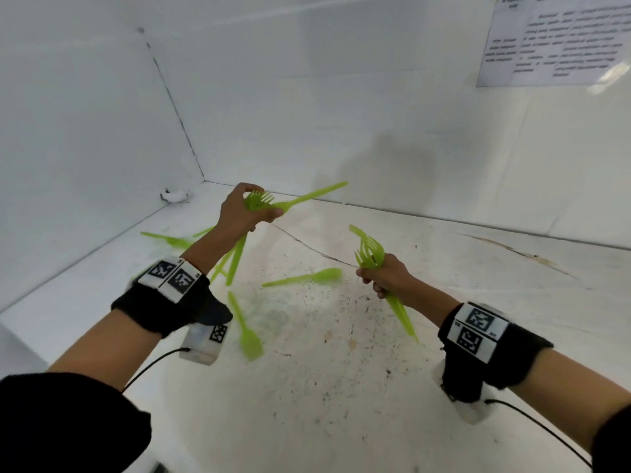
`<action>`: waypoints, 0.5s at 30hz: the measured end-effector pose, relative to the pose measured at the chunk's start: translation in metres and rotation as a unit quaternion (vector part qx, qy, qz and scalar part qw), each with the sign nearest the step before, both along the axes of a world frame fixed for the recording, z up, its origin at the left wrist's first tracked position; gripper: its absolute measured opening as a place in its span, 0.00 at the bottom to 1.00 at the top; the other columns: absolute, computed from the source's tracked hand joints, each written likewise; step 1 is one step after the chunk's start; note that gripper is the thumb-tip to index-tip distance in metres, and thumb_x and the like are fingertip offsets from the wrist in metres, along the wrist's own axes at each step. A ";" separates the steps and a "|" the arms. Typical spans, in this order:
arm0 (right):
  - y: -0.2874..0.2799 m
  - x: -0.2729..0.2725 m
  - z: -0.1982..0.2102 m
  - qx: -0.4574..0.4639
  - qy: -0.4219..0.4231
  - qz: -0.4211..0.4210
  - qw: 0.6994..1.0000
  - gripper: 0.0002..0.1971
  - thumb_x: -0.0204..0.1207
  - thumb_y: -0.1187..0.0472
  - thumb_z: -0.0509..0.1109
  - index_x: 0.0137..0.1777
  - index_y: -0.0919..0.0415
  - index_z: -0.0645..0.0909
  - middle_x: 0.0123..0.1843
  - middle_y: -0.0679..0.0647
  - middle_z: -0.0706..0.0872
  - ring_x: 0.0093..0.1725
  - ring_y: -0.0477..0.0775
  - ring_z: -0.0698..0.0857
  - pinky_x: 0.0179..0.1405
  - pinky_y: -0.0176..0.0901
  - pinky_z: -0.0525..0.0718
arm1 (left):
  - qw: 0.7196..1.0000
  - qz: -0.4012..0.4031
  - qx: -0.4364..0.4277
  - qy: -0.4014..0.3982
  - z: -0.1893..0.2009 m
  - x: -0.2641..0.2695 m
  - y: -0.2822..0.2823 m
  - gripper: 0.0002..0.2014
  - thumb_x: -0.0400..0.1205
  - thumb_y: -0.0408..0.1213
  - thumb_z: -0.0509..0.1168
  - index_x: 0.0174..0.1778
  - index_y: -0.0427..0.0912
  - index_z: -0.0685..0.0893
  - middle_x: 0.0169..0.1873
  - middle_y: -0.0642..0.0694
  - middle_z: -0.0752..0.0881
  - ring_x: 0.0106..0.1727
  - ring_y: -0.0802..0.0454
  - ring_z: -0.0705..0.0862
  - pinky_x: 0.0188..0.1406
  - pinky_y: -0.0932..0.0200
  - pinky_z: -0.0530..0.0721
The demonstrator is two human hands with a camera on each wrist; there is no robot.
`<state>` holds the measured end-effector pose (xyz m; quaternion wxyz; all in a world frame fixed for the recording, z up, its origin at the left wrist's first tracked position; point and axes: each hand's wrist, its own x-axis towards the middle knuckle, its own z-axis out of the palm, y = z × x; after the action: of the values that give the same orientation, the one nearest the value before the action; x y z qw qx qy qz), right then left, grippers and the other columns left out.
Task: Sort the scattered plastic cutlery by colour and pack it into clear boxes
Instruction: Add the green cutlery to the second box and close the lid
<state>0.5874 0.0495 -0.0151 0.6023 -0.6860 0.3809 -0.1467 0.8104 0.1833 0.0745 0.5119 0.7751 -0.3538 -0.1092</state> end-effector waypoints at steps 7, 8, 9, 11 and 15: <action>0.008 0.045 -0.008 -0.056 0.093 -0.008 0.994 0.14 0.76 0.54 0.71 0.47 0.65 0.75 0.34 0.56 0.84 0.18 0.50 0.70 0.11 0.30 0.68 | 0.994 -0.078 0.057 -0.057 0.006 0.032 0.020 0.11 0.73 0.32 0.75 0.34 0.41 0.78 0.32 0.43 0.85 0.25 0.62 0.87 0.11 0.73 0.64; 0.008 0.052 -0.011 -0.073 0.110 -0.011 0.991 0.16 0.75 0.52 0.72 0.49 0.65 0.74 0.35 0.56 0.84 0.19 0.51 0.70 0.10 0.30 0.67 | 0.993 -0.090 0.047 -0.054 0.005 0.036 0.023 0.09 0.73 0.31 0.75 0.35 0.40 0.79 0.32 0.43 0.85 0.25 0.62 0.87 0.12 0.74 0.64; 0.009 0.059 -0.014 -0.091 0.126 -0.009 0.988 0.17 0.74 0.51 0.73 0.48 0.64 0.74 0.35 0.56 0.84 0.19 0.51 0.70 0.09 0.30 0.66 | 0.993 -0.098 0.042 -0.054 0.004 0.040 0.025 0.08 0.73 0.29 0.74 0.37 0.38 0.80 0.31 0.43 0.85 0.25 0.63 0.86 0.13 0.76 0.65; 0.011 0.071 -0.018 -0.118 0.161 -0.005 0.980 0.17 0.72 0.49 0.75 0.43 0.62 0.73 0.37 0.56 0.82 0.20 0.51 0.71 0.10 0.32 0.67 | 0.990 -0.102 0.057 -0.080 0.000 0.051 0.028 0.07 0.72 0.27 0.74 0.38 0.41 0.84 0.31 0.45 0.85 0.24 0.65 0.81 0.14 0.73 0.68; 0.011 0.087 -0.022 -0.153 0.221 -0.023 0.963 0.19 0.69 0.50 0.77 0.46 0.62 0.74 0.39 0.57 0.79 0.23 0.52 0.75 0.16 0.38 0.72 | 0.990 -0.122 0.058 -0.034 -0.014 0.078 0.035 0.12 0.70 0.31 0.76 0.47 0.45 0.85 0.33 0.51 0.84 0.26 0.64 0.76 0.15 0.70 0.67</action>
<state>0.6739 0.0606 -0.0367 0.3879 -0.7763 0.4930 -0.0619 0.8885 0.2180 0.0601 0.4362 0.7579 -0.4562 -0.1649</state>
